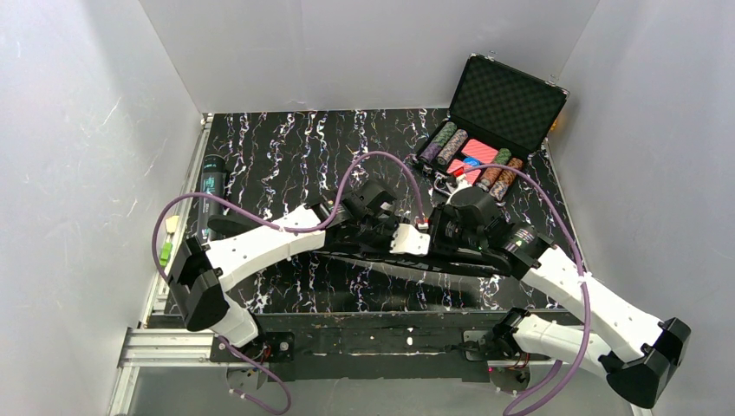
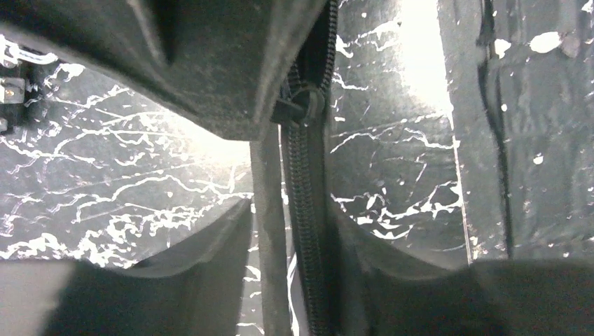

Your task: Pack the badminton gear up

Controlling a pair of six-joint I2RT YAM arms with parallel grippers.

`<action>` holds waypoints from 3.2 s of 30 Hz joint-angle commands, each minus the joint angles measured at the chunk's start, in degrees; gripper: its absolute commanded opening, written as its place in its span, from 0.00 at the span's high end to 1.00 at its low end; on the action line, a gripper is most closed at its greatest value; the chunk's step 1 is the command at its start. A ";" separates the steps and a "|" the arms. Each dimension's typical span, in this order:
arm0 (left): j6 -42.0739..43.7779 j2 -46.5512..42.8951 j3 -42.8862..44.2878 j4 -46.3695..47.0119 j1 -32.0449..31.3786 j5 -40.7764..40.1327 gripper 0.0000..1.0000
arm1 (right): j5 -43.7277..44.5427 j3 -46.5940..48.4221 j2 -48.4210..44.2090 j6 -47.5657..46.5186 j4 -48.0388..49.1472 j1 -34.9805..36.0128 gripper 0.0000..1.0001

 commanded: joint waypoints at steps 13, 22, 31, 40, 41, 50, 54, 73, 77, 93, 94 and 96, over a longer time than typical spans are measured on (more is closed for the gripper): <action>0.32 -9.66 -5.38 0.57 -0.22 -5.52 1.00 | 4.57 7.51 -2.76 -1.74 -3.00 0.26 0.99; 2.40 -13.18 -8.04 0.63 -0.14 -7.80 1.00 | 7.14 8.68 -7.63 -3.22 -11.52 0.21 0.99; 2.94 -14.17 -8.27 0.54 -0.07 -8.51 1.00 | 9.06 10.15 -11.28 -4.58 -19.66 0.21 0.99; 1.34 -12.73 -6.32 1.35 -0.11 -9.26 1.00 | 5.07 12.39 -11.78 -5.98 -20.08 0.21 0.93; 0.98 -12.25 -5.76 1.34 -0.11 -9.11 1.00 | 3.57 12.61 -11.30 -6.54 -19.50 0.23 0.86; 1.15 -11.45 -3.47 1.53 -0.09 -7.31 1.00 | 0.45 15.15 -9.78 -7.92 -17.22 0.31 0.37; 0.49 -12.42 -3.12 2.48 -0.07 -8.40 1.00 | 9.71 20.59 -11.04 -8.24 -21.59 0.32 0.34; -0.76 -17.66 2.88 0.05 2.30 -9.37 1.00 | 57.49 30.45 -15.51 2.24 -39.31 0.35 0.99; -1.09 -18.20 2.91 -0.08 2.30 -9.24 1.00 | 56.91 29.94 -14.01 -1.20 -33.41 0.35 0.99; -0.56 -19.33 2.73 0.45 2.35 -9.99 1.00 | 41.26 23.39 -10.17 -2.81 -21.69 -4.93 0.99; -0.55 -19.36 2.70 0.42 2.29 -9.83 1.00 | 40.49 22.72 -10.29 -2.44 -21.22 -4.97 0.99; -0.62 -19.41 2.62 0.43 2.30 -9.72 1.00 | 38.84 21.33 -10.71 -1.75 -20.00 -5.00 0.99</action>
